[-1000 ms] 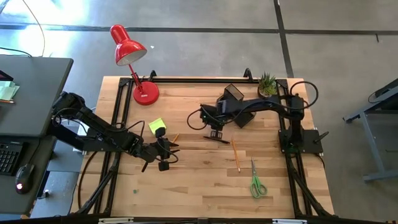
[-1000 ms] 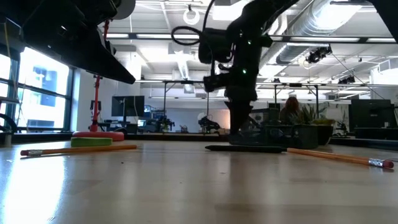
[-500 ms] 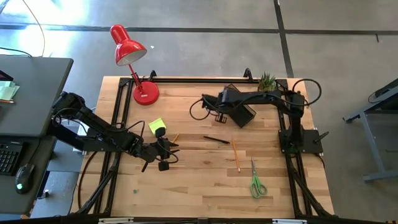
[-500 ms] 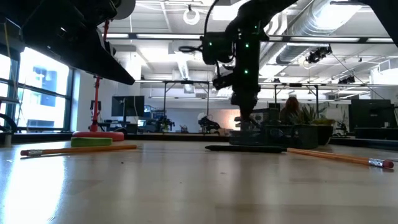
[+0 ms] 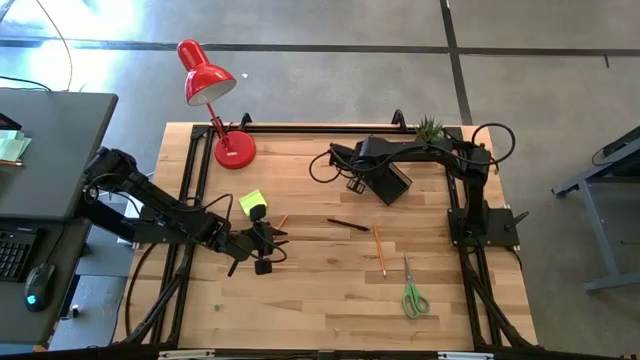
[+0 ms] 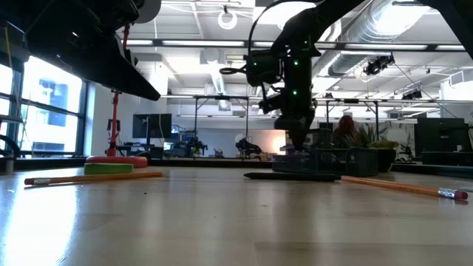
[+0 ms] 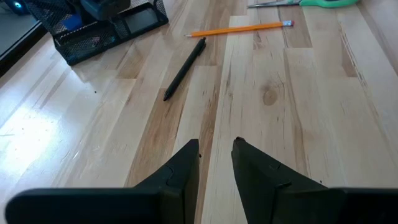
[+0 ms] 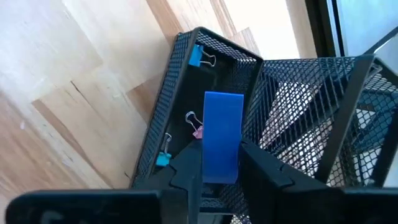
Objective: Pick and place office supplies into organizer
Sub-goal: Put the blue eraser into the black desk organizer, then put the black pen into the black desk organizer
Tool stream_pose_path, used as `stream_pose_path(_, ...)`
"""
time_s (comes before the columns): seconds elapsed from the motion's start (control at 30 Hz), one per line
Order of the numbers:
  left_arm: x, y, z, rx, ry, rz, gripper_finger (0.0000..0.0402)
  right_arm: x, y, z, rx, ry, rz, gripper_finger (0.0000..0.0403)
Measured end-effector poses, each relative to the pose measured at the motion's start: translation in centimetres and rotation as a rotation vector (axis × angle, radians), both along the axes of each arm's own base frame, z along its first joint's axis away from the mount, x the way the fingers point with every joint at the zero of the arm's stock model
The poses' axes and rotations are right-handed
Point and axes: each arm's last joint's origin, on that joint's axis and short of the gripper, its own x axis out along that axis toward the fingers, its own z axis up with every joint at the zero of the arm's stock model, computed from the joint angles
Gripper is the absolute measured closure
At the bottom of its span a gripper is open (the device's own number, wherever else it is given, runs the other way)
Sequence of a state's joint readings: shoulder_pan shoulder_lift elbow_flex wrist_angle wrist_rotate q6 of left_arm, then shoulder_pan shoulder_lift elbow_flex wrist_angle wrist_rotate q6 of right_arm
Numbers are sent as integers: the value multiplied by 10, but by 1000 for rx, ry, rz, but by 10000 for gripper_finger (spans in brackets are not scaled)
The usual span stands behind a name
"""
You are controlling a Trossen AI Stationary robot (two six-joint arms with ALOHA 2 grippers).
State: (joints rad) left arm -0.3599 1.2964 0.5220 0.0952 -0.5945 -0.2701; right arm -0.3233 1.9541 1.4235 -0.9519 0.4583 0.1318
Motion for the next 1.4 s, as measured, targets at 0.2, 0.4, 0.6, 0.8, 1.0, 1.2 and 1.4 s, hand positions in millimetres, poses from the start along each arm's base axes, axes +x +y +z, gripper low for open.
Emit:
stream_pose_path(0.2,0,0,0,0,0,0,316,2,1,0,-6,-16,-2,269)
stream_pose_path(0.4,0,0,0,0,0,0,316,2,1,0,-6,-37,-41,207)
stream_pose_path(0.6,0,0,0,0,0,0,316,8,17,1,68,-74,-20,168)
stream_pose_path(0.8,1,0,1,-5,-12,0,316,19,58,2,117,-112,4,166)
stream_pose_path(1.0,0,0,0,-14,-9,7,316,21,114,3,41,-89,81,182)
stream_pose_path(1.2,0,0,1,-14,-10,7,316,12,168,12,-160,-92,162,201)
stream_pose_path(1.4,1,0,1,-18,-21,7,316,-3,208,23,-420,-182,188,215)
